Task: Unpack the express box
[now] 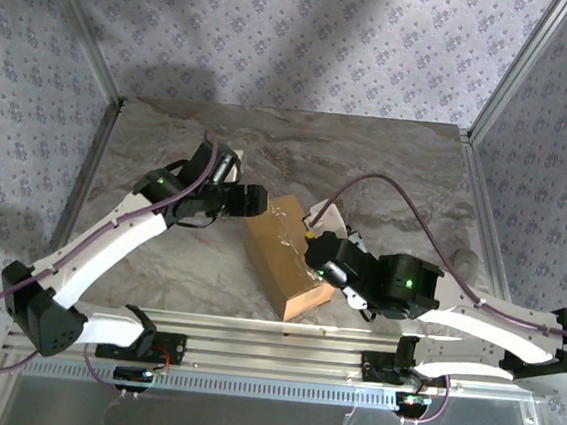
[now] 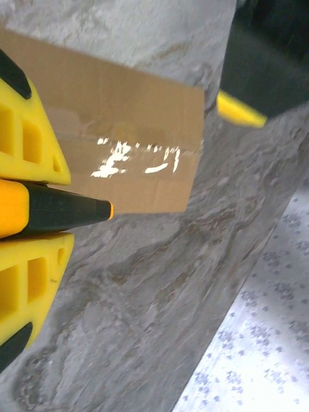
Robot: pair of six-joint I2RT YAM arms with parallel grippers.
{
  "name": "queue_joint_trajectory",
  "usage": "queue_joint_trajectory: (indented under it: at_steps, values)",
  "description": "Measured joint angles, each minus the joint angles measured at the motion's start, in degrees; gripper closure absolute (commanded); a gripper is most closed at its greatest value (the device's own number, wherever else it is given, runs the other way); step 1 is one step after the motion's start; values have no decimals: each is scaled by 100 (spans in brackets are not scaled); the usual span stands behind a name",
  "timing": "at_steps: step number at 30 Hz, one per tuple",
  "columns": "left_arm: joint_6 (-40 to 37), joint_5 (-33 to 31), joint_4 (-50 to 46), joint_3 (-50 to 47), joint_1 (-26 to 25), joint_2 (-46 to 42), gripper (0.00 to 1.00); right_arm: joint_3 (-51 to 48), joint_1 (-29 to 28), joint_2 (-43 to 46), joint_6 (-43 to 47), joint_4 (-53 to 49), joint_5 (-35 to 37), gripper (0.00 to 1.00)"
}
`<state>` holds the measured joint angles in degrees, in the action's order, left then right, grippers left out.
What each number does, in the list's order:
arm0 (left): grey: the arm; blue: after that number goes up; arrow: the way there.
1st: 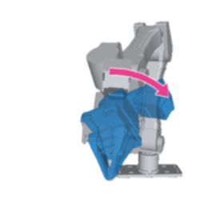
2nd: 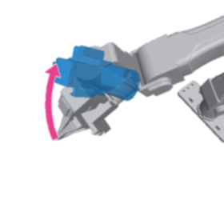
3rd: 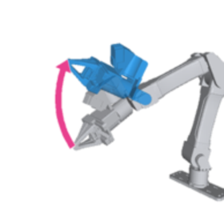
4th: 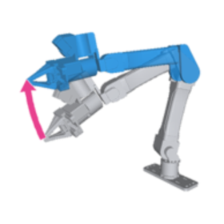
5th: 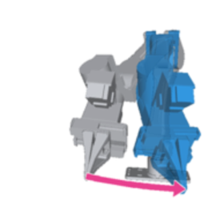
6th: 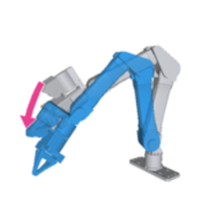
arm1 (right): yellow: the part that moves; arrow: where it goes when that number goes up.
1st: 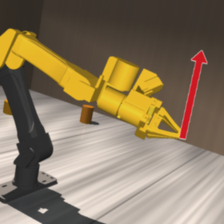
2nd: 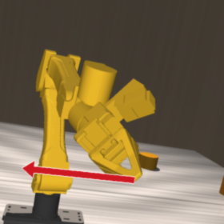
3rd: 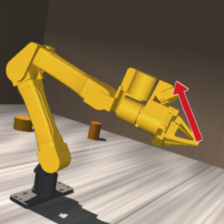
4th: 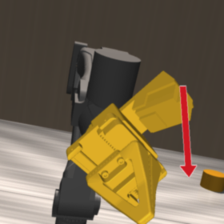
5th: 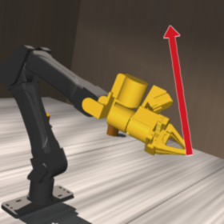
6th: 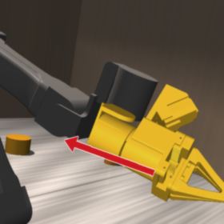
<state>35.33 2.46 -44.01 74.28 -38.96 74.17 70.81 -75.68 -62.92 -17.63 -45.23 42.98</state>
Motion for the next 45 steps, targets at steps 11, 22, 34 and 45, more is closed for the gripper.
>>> queue_joint_trajectory:
  at_steps: [11, 22, 34, 45]
  values:
    - [-243, -24, -42, 142, 0, 990, 24, 173, -376, -761, 120, 262, 76, 100]
    - [-299, -155, 50, 142, 0, 1189, 24, 175, -374, -758, 236, 520, 57, 100]
    - [-389, -273, 177, 131, 66, 1189, 24, 144, -146, -758, 398, 769, -203, 100]
    - [-426, -299, 232, 96, 72, 1189, 24, 4, 118, -758, 509, 964, -492, 100]
